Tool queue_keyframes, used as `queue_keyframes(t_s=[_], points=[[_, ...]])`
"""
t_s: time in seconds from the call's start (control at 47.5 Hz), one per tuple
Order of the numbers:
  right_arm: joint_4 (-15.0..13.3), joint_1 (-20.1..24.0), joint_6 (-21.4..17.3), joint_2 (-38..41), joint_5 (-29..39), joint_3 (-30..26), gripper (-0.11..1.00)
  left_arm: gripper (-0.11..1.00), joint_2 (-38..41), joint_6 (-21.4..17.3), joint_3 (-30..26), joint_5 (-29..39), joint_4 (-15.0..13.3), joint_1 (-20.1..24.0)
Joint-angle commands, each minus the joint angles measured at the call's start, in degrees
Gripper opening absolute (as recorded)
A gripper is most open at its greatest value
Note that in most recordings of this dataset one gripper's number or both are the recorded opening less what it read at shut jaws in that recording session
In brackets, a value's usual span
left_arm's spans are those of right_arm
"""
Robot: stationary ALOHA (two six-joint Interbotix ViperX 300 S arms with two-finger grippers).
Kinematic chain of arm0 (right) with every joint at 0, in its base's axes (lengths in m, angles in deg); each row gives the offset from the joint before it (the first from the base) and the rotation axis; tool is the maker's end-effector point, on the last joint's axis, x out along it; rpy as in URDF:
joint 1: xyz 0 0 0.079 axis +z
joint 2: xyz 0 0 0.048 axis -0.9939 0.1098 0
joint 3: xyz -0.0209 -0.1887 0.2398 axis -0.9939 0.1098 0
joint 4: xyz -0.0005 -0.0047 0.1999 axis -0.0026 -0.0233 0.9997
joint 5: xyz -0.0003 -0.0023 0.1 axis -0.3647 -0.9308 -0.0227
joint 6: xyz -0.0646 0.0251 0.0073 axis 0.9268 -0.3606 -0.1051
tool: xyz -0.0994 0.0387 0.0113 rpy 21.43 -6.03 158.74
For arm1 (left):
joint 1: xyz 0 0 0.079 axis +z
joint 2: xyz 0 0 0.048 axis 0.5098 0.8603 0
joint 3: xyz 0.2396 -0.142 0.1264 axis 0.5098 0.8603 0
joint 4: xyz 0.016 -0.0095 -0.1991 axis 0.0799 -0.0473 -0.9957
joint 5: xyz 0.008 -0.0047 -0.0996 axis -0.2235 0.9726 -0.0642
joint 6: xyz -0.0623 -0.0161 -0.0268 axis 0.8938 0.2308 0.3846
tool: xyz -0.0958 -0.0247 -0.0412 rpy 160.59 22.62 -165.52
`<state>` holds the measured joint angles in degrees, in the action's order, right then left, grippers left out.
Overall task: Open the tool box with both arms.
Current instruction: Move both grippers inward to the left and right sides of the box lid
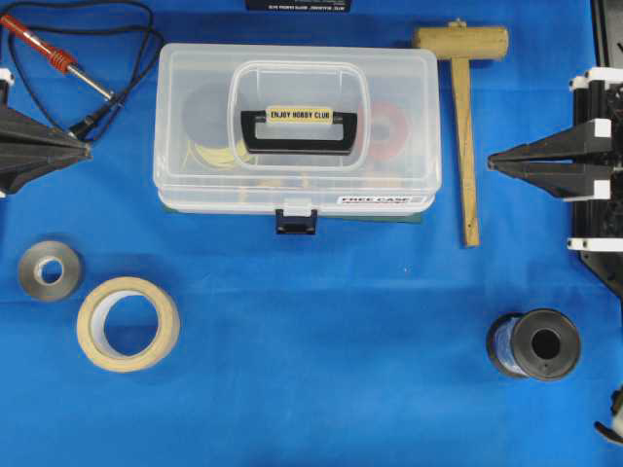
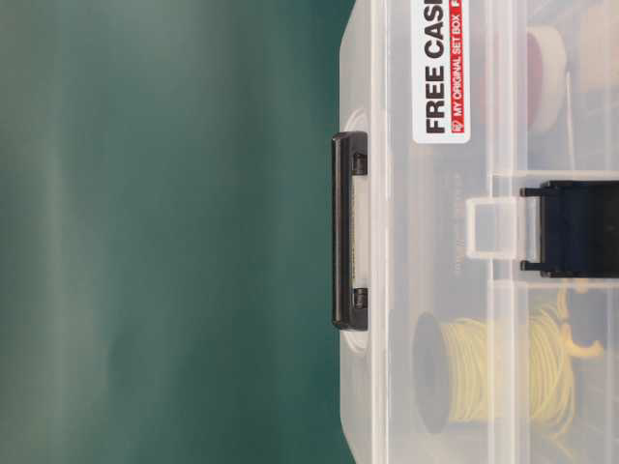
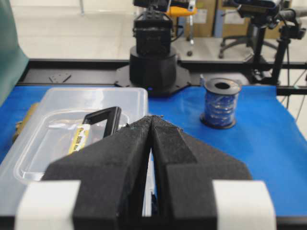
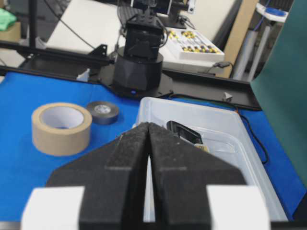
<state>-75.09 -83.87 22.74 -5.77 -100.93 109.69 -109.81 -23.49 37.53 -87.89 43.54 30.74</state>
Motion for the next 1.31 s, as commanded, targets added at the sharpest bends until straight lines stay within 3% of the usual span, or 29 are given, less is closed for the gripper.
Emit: queue_keyframes(t_s=[0.0, 0.211, 0.484, 0.527, 0.59, 0.695, 0.821, 0.948, 1.285], points=[[0.1, -0.4, -0.1, 0.3, -0.3, -2.0, 0.0, 0.0, 0.4, -0.7, -1.6, 0.5, -1.8, -0.3], [0.3, -2.7, -0.6, -0.1, 5.4, -2.8, 0.0, 0.0, 0.8, -2.1, -1.6, 3.2, -1.8, 0.7], [0.5, -7.4, -2.5, 0.1, 14.7, -3.1, 0.01, 0.0, 1.3, -2.4, -1.3, 9.7, -1.8, 5.3], [0.5, -8.2, -2.9, 0.0, 16.3, -3.1, 0.04, 0.0, 1.4, -2.4, -1.4, 10.6, -1.8, 5.9], [0.5, -9.0, -3.6, 0.4, 19.0, -3.2, 0.19, 0.01, 1.7, -2.2, -1.3, 11.9, -1.8, 6.5], [0.5, -10.6, -4.6, 1.8, 24.7, -3.4, 0.51, 0.22, 2.6, -2.1, -1.2, 14.3, -1.8, 7.6], [0.4, -11.6, -4.7, 3.7, 30.6, -4.2, 0.82, 0.61, 4.8, -2.2, -1.1, 16.6, -1.8, 8.6], [0.4, -11.9, -4.7, 5.4, 33.9, -5.1, 0.8, 0.89, 7.6, -2.2, -1.1, 17.7, -1.8, 9.7], [-0.2, -15.1, -4.3, 13.4, 33.9, -5.3, 0.81, 0.91, 18.7, -2.4, -2.1, 17.1, -1.8, 11.2]])
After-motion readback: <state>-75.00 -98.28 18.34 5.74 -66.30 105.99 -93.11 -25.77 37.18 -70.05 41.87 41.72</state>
